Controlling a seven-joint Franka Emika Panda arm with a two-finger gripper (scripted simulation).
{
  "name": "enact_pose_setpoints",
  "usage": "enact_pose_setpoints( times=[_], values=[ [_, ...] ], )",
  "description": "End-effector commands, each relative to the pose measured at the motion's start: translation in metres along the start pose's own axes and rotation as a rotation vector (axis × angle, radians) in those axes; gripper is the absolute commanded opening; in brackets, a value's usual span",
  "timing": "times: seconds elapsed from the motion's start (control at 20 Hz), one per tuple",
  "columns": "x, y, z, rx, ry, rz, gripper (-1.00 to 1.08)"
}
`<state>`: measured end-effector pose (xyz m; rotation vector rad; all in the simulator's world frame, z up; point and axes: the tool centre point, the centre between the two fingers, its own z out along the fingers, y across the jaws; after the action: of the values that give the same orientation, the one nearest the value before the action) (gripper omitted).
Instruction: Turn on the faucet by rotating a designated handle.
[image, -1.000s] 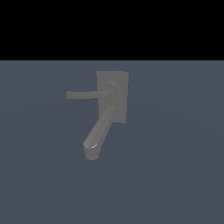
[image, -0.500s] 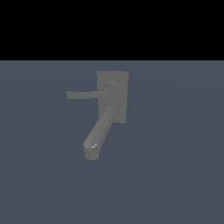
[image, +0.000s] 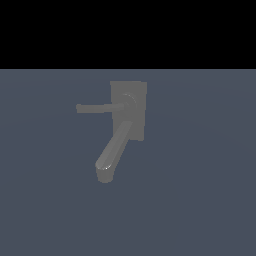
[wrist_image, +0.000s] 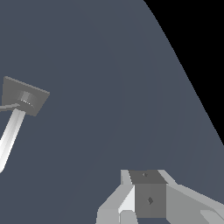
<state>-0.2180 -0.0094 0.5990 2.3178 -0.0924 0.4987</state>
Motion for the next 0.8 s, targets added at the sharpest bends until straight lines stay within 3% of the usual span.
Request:
enact_pose_setpoints(
  times=[0.0, 0.4, 0.75],
  values=[
    [0.011, 0.004, -0.016, -0.111, 0.059, -0.007, -1.0],
    [0.047, -0.005, -0.07, -0.45, 0.231, -0.074, -1.0],
    [0.08, -0.042, -0.11, -0.727, 0.367, -0.191, -1.0]
  ],
)
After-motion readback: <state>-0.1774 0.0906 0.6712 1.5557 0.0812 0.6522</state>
